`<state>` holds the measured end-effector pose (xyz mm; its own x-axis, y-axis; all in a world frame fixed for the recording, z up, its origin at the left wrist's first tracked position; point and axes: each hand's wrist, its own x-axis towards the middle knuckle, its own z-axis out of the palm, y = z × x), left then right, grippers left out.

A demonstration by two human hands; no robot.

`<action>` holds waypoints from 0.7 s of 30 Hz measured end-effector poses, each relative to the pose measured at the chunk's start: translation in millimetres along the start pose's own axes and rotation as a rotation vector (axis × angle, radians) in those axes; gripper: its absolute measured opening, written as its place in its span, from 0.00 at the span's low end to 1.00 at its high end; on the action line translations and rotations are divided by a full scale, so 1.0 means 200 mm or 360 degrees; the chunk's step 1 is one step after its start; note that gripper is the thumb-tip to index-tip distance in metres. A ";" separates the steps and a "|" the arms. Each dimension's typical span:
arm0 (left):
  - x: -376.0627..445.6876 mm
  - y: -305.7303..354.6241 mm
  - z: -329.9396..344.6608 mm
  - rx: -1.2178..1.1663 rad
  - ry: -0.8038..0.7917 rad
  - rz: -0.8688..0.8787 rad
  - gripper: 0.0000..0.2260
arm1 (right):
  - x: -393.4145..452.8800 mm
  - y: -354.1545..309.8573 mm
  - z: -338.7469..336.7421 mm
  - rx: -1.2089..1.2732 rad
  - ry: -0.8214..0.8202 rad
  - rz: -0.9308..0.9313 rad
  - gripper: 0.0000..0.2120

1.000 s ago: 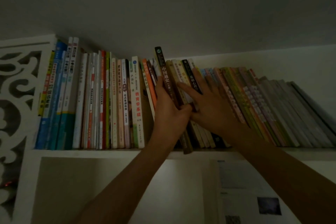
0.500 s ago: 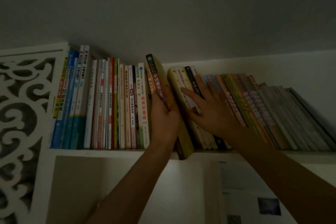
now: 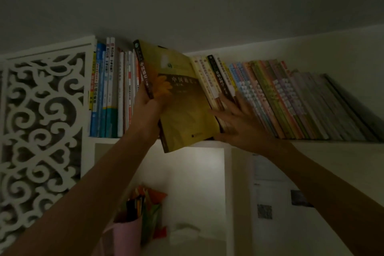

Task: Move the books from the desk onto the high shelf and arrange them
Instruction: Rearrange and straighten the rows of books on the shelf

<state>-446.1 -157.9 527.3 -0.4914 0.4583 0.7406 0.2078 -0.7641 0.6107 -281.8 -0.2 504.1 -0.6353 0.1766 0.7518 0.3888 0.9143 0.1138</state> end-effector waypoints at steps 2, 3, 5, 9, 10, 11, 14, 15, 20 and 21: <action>-0.01 0.00 0.00 -0.0064 0.0041 -0.0028 0.24 | -0.02 -0.03 0.00 -0.0237 -0.0086 0.0014 0.43; -0.01 0.00 0.01 -0.0116 0.0064 -0.0055 0.24 | -0.02 -0.06 0.02 -0.0365 -0.0073 0.0010 0.48; -0.01 0.00 0.03 -0.0246 0.0060 -0.0103 0.25 | -0.01 -0.14 0.08 -0.0411 0.0047 0.0029 0.53; 0.00 0.01 0.01 -0.0188 -0.0093 -0.0101 0.25 | -0.02 -0.24 0.17 -0.0179 0.0268 0.0123 0.45; 0.00 0.01 -0.01 -0.0151 -0.0112 -0.0101 0.25 | -0.01 -0.23 0.16 -0.0155 0.0168 0.0131 0.39; 0.00 0.00 -0.02 -0.0141 -0.0107 -0.0100 0.24 | -0.01 -0.20 0.13 -0.0044 0.0014 0.0119 0.35; -0.01 -0.01 -0.06 -0.0105 -0.0087 -0.0012 0.25 | 0.10 -0.17 -0.07 0.0544 0.0166 0.0075 0.22; -0.01 -0.02 -0.07 -0.0083 -0.0098 0.0009 0.26 | 0.17 -0.18 -0.14 0.0657 0.0279 0.0162 0.21; 0.01 -0.05 -0.10 -0.0044 -0.0154 0.0047 0.22 | 0.52 -0.31 -0.27 0.0758 0.0239 0.0069 0.18; 0.01 -0.05 -0.11 -0.0041 -0.0164 0.0056 0.21 | 0.58 -0.34 -0.26 0.0832 0.0266 0.0043 0.18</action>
<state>-467.9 -159.3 517.3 -0.3943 0.4744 0.7871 0.2011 -0.7912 0.5776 -347.2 -59.7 616.9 -0.4986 0.1811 0.8477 -0.0067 0.9771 -0.2126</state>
